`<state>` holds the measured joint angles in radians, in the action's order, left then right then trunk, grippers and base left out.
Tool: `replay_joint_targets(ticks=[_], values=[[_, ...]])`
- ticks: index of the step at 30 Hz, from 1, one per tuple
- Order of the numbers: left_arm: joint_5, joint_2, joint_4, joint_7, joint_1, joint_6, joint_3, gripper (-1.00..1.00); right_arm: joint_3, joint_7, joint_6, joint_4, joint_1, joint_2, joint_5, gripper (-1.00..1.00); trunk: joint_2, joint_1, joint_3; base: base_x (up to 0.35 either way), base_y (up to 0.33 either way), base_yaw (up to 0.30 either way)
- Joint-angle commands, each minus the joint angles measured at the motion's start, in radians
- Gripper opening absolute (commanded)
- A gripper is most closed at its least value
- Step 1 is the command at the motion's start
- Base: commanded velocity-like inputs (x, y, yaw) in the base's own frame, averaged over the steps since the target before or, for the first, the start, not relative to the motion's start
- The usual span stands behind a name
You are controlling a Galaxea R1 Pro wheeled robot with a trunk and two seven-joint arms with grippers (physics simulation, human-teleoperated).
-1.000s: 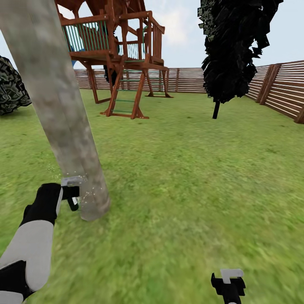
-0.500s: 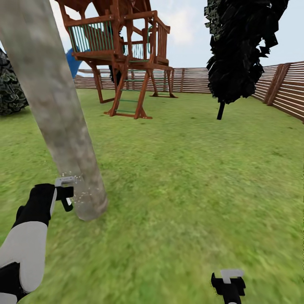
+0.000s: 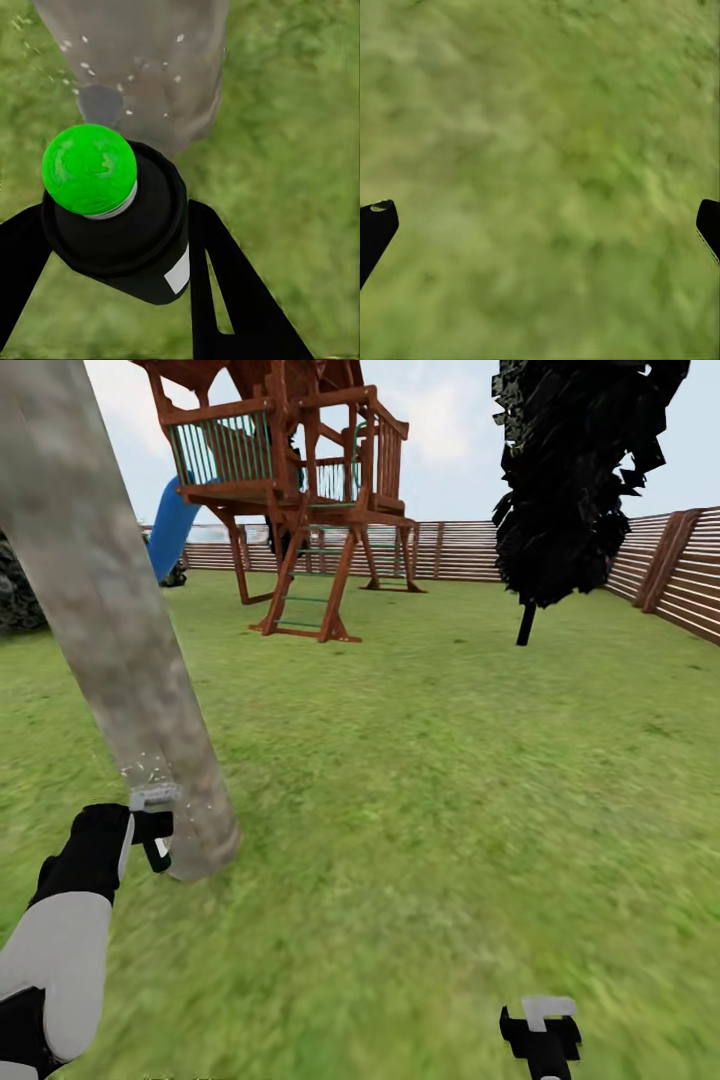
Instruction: In the garden, pick up the pesticide atomizer on the floor and spray pesticide onto both trees until each tree trunk is fully covered.
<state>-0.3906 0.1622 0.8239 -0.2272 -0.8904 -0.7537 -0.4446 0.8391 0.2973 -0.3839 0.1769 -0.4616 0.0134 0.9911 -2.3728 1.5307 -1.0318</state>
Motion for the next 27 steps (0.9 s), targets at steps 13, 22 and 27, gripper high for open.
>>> replay_joint_targets(ticks=[13,22,27], values=[[-0.006,-0.004,-0.003,-0.008,0.056,0.004,-0.040,-1.00,0.008,0.003,-0.003,0.000,0.000,0.000,0.011,1.00,0.000,0.000,0.002,0.177,-0.215,0.122],[-0.007,-0.004,-0.002,-0.008,0.056,0.004,-0.043,-1.00,0.008,0.003,-0.003,-0.002,-0.001,0.000,0.011,1.00,0.000,0.000,0.002,0.016,-0.271,0.107],[-0.006,-0.005,-0.002,-0.008,0.056,0.004,-0.043,-1.00,0.008,0.003,-0.003,-0.002,0.000,0.000,0.011,1.00,0.000,0.000,0.002,0.217,-0.197,0.276]])
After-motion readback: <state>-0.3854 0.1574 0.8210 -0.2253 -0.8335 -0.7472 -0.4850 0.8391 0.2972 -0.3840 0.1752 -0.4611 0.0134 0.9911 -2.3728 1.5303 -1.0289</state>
